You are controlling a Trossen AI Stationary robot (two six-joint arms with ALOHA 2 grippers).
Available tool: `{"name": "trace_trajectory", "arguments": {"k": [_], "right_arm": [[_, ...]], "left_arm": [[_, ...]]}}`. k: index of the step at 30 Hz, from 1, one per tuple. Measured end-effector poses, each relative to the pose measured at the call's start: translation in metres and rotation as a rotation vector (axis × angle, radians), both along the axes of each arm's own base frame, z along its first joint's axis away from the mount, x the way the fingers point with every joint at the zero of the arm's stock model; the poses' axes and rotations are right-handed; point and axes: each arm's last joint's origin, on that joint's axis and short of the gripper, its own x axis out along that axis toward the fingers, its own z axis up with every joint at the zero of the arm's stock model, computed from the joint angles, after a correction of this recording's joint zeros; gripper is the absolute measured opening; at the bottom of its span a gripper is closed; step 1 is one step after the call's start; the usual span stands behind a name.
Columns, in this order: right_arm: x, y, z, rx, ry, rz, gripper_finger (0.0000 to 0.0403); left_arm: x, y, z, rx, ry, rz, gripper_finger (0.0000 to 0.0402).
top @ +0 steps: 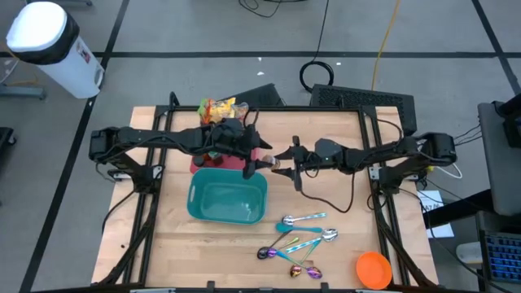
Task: Pick & Place Food Item
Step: Put the brown seasoning bottle into the red bin
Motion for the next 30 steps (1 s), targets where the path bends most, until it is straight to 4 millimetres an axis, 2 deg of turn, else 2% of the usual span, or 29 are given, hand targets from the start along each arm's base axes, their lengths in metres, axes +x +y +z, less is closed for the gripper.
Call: {"name": "trace_trajectory", "arguments": {"k": [4,10,14,24,30], "right_arm": [[0.0005,-0.0005,-0.0004,-0.010,0.006,-0.003,0.0179],[0.0005,-0.0007,-0.0001,-0.010,0.003,-0.003,0.0179],[0.0004,-0.0004,-0.0004,-0.013,0.006,0.003,0.0179],[-0.0010,-0.0004,0.0036,-0.020,-0.012,-0.002,0.0179],[-0.0008,-0.0011,0.0046,-0.045,-0.022,-0.023,0.0179]], "left_arm": [[-0.0016,0.0010,-0.0023,-0.026,0.030,0.011,0.0277],[-0.0044,0.0029,-0.0014,-0.078,0.036,-0.054,0.0203],[-0.0045,0.0023,-0.0013,-0.096,0.034,-0.080,0.0176],[-0.0045,0.0022,-0.0012,-0.099,0.034,-0.081,0.0211],[-0.0045,0.0024,-0.0013,-0.098,0.035,-0.077,0.0216]]}}
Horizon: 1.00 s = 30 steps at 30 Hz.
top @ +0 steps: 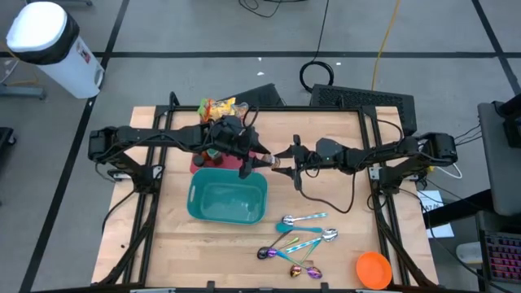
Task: Pick & Place Food Item
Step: Put the brown seasoning bottle into the red bin, then put the top white and blue spoon into the blue bin
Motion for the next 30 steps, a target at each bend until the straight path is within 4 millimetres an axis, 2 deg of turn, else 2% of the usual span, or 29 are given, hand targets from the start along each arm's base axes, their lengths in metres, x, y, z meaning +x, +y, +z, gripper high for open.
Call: {"name": "trace_trajectory", "arguments": {"k": [4,8,13,17,18,20,22,26,30], "right_arm": [[0.000,0.000,0.000,-0.002,-0.001,-0.002,0.0179],[0.000,0.000,0.000,-0.007,-0.003,-0.001,0.0179],[0.000,0.000,0.001,-0.033,-0.007,0.002,0.0181],[0.000,0.000,0.003,-0.029,-0.030,-0.006,0.0231],[0.000,0.000,0.004,-0.026,-0.033,-0.007,0.0246],[0.000,-0.001,0.003,-0.021,-0.028,-0.010,0.0275],[-0.001,0.000,0.004,-0.020,-0.026,-0.006,0.0297],[-0.001,0.000,0.006,-0.022,-0.041,-0.006,0.0322],[-0.001,0.000,0.008,-0.025,-0.058,-0.006,0.0327]], "left_arm": [[0.000,0.002,0.000,-0.002,0.000,0.002,0.0209],[0.000,0.001,0.000,-0.016,0.001,0.003,0.0175],[-0.002,0.001,0.002,-0.029,-0.001,0.008,0.0174],[-0.016,0.001,0.012,0.004,0.030,0.063,0.0172],[-0.023,0.001,0.015,0.020,0.052,0.083,0.0148],[-0.036,0.000,0.026,0.067,0.062,0.135,0.0049],[-0.054,-0.002,0.035,0.100,0.102,0.173,0.0008],[-0.080,-0.004,0.044,0.116,0.172,0.211,0.0001],[-0.087,-0.005,0.042,0.122,0.236,0.239,0.0003]]}}
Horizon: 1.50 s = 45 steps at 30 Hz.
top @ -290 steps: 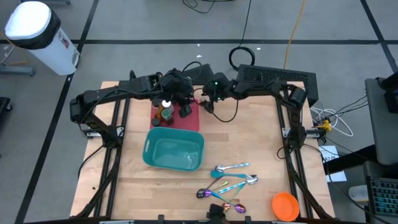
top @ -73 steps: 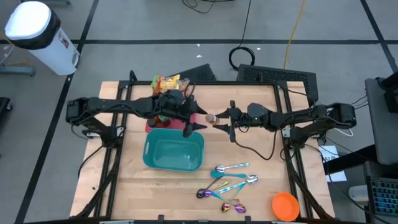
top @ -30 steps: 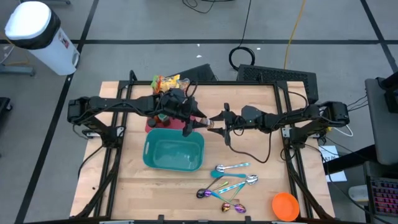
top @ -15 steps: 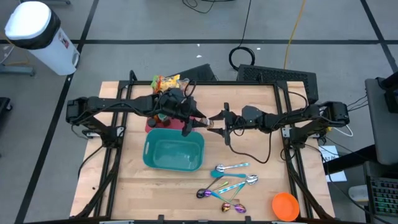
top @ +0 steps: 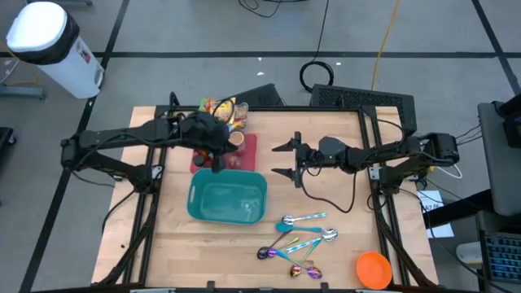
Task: Pick & Place Food Item
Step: Put the top white and blue spoon into the blue bin
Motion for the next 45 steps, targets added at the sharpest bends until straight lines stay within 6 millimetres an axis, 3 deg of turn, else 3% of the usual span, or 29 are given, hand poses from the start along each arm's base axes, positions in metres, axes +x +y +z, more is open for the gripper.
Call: {"name": "trace_trajectory", "arguments": {"k": [7,11,13,16,22,27,31,35,41,45], "right_arm": [[-0.004,0.000,0.004,0.004,0.010,-0.021,0.0328],[-0.018,0.002,0.019,0.008,0.021,-0.022,0.0328],[-0.026,0.005,0.025,0.017,0.039,-0.014,0.0326],[-0.037,0.012,0.033,0.017,0.052,-0.014,0.0319],[-0.044,0.025,0.035,0.012,0.088,-0.002,0.0310],[-0.047,0.041,0.025,0.013,0.201,0.061,0.0309],[-0.047,0.058,0.019,0.109,0.395,0.073,0.0308],[-0.053,0.084,0.003,0.115,0.667,0.067,0.0308],[-0.059,0.125,-0.022,0.104,0.838,0.080,0.0308],[-0.060,0.139,-0.042,0.029,0.921,0.031,0.0308]], "left_arm": [[0.000,0.001,-0.001,0.016,0.014,0.008,0.0005],[-0.024,-0.005,0.021,0.039,-0.121,0.014,0.0006],[-0.041,-0.009,0.021,0.040,-0.170,0.031,0.0006],[-0.062,-0.016,0.003,0.007,-0.223,0.048,0.0006],[-0.094,-0.031,-0.056,-0.151,-0.270,0.090,0.0007],[-0.104,-0.044,-0.094,-0.248,-0.289,0.055,0.0007],[-0.105,-0.052,-0.111,-0.289,-0.305,0.024,0.0007],[-0.104,-0.053,-0.110,-0.283,-0.335,0.004,0.0008],[-0.103,-0.051,-0.106,-0.214,-0.390,0.044,0.0008],[-0.102,-0.049,-0.102,-0.165,-0.435,0.077,0.0008]]}}
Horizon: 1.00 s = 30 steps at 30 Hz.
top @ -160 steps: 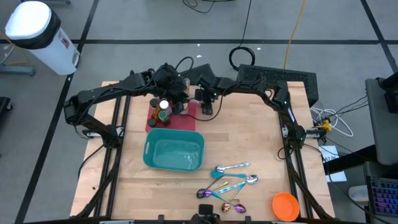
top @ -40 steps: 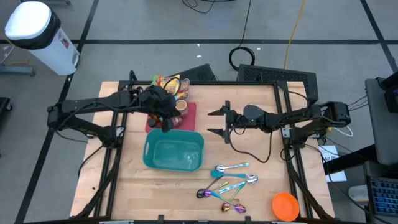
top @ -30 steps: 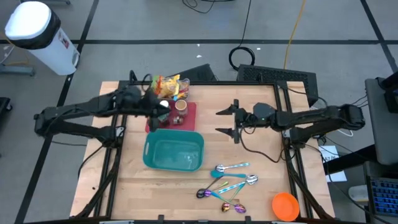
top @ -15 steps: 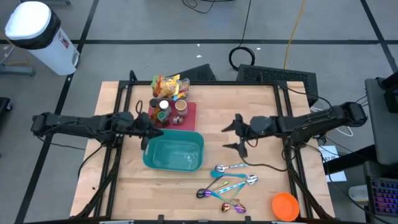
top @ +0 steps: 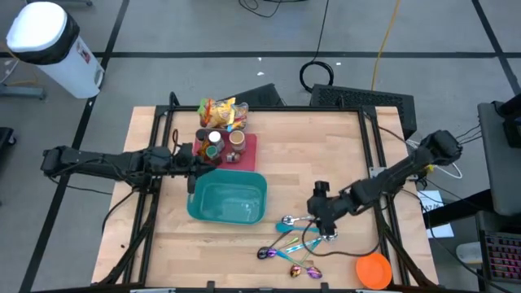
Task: Pick & Place Food Item
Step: Put the top white and blue spoon into the blue bin
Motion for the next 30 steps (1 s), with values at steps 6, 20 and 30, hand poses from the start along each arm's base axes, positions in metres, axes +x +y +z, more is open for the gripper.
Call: {"name": "trace_trajectory", "arguments": {"k": [6,20,30], "right_arm": [[0.002,0.005,-0.035,-0.053,0.116,0.004,0.0293],[0.004,0.001,-0.051,-0.030,0.199,0.002,0.0071],[0.004,-0.013,-0.035,-0.020,0.207,-0.044,0.0009]], "left_arm": [[0.001,0.001,0.005,0.012,-0.057,0.035,0.0008],[0.001,0.001,0.007,0.011,-0.074,0.037,0.0008],[0.001,0.001,0.008,0.011,-0.079,0.041,0.0008]]}}
